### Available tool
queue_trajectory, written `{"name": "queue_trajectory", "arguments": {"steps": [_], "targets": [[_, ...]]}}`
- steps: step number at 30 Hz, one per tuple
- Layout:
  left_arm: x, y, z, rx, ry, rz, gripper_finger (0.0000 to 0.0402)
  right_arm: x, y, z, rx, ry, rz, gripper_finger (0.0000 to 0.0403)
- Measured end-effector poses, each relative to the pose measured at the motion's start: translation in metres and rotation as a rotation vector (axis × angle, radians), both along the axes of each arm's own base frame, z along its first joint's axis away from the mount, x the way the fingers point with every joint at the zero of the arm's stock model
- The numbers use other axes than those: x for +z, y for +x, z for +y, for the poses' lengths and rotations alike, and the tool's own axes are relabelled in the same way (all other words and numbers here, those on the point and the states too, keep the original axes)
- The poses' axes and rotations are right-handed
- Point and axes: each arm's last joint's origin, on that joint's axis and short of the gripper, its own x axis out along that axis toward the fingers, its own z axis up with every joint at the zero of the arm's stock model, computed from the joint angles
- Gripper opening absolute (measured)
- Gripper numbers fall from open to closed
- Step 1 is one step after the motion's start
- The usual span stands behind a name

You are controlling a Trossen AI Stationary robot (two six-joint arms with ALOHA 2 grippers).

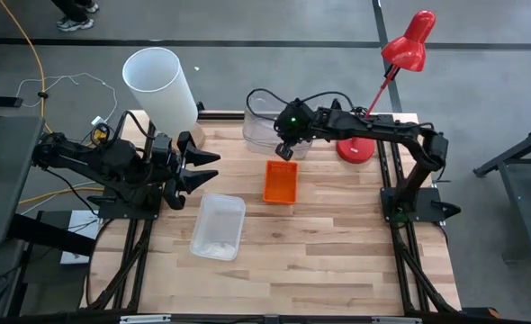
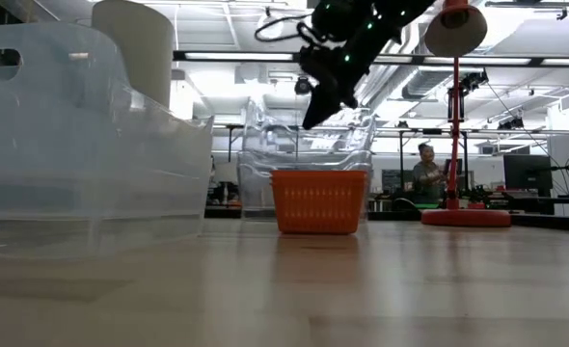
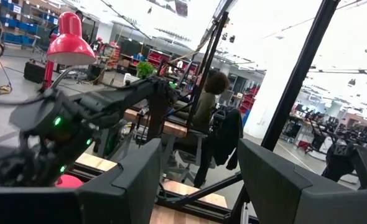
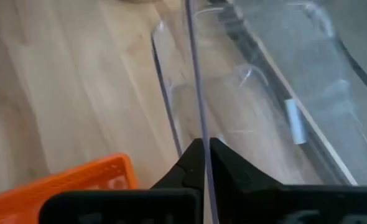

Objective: Stack baskets by color
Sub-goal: Stack the bottom transparent bin on top of the top transparent bin

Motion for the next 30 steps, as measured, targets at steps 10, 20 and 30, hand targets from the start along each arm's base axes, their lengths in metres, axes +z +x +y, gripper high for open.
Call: {"name": "queue_trajectory", "arguments": {"steps": [10, 20, 30], "targets": [[0.000, 0.000, 0.000, 0.000, 0.000, 0.000, 0.0202, 0.001, -0.007, 0.010, 0.024, 0.043, 0.055, 0.0001], [0.000, 0.000, 0.000, 0.000, 0.000, 0.000, 0.0202, -0.002, -0.010, 0.015, 0.096, 0.004, 0.139, 0.0000], [0.000, 0.000, 0.000, 0.001, 0.000, 0.000, 0.0202, 0.013, -0.018, 0.011, 0.136, -0.036, 0.253, 0.0000]]}}
